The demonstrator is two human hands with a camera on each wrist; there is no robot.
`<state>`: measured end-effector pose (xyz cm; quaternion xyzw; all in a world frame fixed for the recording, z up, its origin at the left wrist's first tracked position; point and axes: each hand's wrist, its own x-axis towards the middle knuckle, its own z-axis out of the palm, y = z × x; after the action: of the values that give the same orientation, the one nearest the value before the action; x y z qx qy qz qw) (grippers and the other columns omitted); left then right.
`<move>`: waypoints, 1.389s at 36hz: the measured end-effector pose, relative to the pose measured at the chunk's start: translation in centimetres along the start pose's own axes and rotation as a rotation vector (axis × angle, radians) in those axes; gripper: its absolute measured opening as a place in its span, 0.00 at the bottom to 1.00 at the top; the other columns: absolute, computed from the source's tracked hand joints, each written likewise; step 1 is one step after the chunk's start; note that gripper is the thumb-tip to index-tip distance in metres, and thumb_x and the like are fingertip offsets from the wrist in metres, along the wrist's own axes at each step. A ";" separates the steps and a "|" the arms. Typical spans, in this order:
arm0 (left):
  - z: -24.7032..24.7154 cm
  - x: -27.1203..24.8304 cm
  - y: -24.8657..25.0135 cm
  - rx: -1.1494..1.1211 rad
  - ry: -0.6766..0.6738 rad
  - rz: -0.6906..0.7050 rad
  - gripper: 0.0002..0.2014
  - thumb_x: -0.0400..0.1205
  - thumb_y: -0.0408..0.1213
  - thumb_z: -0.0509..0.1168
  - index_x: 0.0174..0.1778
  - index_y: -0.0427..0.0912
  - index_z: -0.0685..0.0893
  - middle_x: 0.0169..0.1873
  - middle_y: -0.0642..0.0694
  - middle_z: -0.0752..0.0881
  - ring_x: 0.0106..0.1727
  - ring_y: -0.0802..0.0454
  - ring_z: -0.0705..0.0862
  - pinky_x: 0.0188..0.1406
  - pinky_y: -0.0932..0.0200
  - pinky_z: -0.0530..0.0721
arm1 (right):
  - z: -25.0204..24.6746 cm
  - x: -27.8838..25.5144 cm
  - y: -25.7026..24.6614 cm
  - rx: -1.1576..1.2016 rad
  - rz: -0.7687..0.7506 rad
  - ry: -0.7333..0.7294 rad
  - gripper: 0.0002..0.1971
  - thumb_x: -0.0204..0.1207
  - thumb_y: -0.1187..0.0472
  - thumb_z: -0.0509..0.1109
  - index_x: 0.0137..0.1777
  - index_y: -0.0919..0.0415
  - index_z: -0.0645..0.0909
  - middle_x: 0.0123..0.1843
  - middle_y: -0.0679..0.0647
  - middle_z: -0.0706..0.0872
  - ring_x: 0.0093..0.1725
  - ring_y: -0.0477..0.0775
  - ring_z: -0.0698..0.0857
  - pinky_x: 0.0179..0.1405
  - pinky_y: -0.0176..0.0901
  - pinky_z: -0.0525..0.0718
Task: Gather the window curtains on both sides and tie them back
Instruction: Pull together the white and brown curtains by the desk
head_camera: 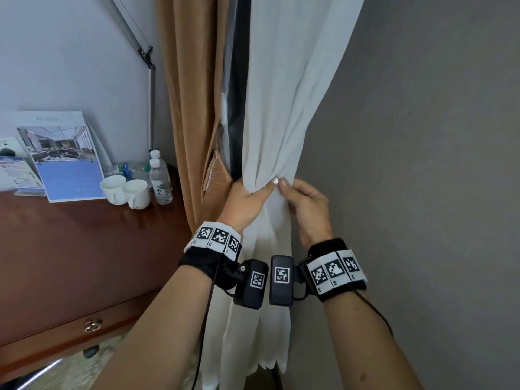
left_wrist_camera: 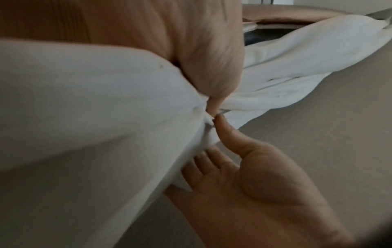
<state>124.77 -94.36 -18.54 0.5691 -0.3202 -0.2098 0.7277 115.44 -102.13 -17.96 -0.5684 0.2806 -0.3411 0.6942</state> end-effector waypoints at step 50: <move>-4.6 -3.1 2.5 0.002 -0.117 -0.289 0.19 0.77 0.47 0.73 0.63 0.50 0.84 0.53 0.55 0.89 0.55 0.59 0.87 0.53 0.63 0.85 | -3.0 -3.3 1.5 -0.202 0.090 -0.071 0.39 0.70 0.55 0.79 0.80 0.47 0.65 0.78 0.44 0.70 0.76 0.45 0.68 0.68 0.38 0.66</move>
<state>125.67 -88.49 -17.53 0.5967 -0.2769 -0.3448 0.6696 111.33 -101.11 -19.98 -0.6339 0.3139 -0.2592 0.6576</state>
